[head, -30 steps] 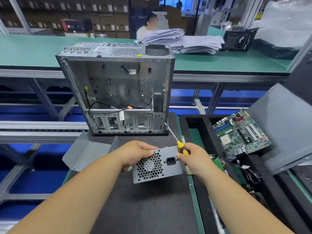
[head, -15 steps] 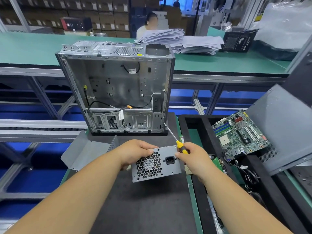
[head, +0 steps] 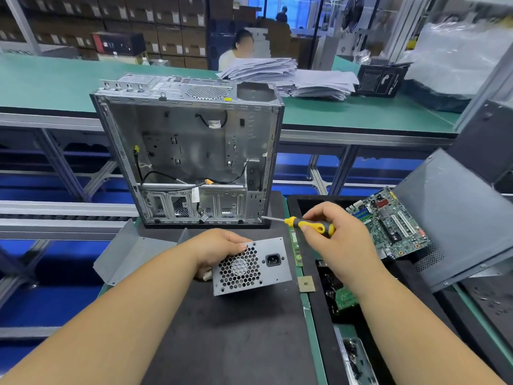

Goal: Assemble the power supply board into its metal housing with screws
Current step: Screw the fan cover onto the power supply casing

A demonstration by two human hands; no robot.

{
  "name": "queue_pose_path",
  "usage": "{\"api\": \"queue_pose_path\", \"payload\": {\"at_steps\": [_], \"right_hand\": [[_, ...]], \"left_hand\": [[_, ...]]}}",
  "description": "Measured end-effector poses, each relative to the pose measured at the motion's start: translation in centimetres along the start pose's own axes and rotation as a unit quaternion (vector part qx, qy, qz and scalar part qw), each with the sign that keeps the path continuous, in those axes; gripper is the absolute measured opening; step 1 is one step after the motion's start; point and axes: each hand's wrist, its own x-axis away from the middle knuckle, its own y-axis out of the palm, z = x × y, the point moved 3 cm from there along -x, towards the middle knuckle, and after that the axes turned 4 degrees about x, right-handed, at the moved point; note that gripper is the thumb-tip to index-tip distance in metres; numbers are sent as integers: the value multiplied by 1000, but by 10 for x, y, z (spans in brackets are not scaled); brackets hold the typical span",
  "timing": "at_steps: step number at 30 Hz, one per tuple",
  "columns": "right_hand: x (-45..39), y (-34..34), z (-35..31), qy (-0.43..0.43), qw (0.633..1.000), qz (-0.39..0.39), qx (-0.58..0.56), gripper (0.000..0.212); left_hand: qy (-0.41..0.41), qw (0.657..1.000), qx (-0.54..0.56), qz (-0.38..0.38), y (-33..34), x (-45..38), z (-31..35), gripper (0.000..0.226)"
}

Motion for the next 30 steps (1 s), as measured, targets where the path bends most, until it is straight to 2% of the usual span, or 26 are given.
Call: {"api": "queue_pose_path", "payload": {"at_steps": [6, 12, 14, 16, 19, 21, 23, 25, 28, 30], "right_hand": [[4, 3, -26, -63, 993, -24, 99, 13], [3, 11, -28, -76, 992, -12, 96, 11], [2, 10, -20, -58, 997, 23, 39, 10], [5, 12, 1, 12, 994, 67, -81, 10], [22, 29, 47, 170, 941, 99, -274, 18], [31, 40, 65, 210, 917, 100, -323, 22], [30, 45, 69, 189, 923, 98, -319, 25], [22, 50, 64, 153, 944, 90, -277, 28], [10, 66, 53, 126, 968, 62, -208, 30], [3, 78, 47, 117, 974, 46, -190, 41]], "left_hand": [[19, 999, -28, 7, -3, -4, 3, 26], [31, 999, -29, 10, -2, -4, 2, 25], [30, 999, -43, 9, -4, -5, 4, 25], [23, 998, -64, 12, -8, -6, 7, 24], [8, 995, -96, 25, -15, -12, 8, 23], [2, 995, -94, 18, -17, -20, 6, 28], [0, 995, -97, 12, -18, -23, 5, 32], [0, 995, -99, 10, -20, -25, 6, 34], [-1, 995, -95, 9, -21, -26, 7, 27], [1, 995, -96, 14, -23, -28, 7, 22]]}}
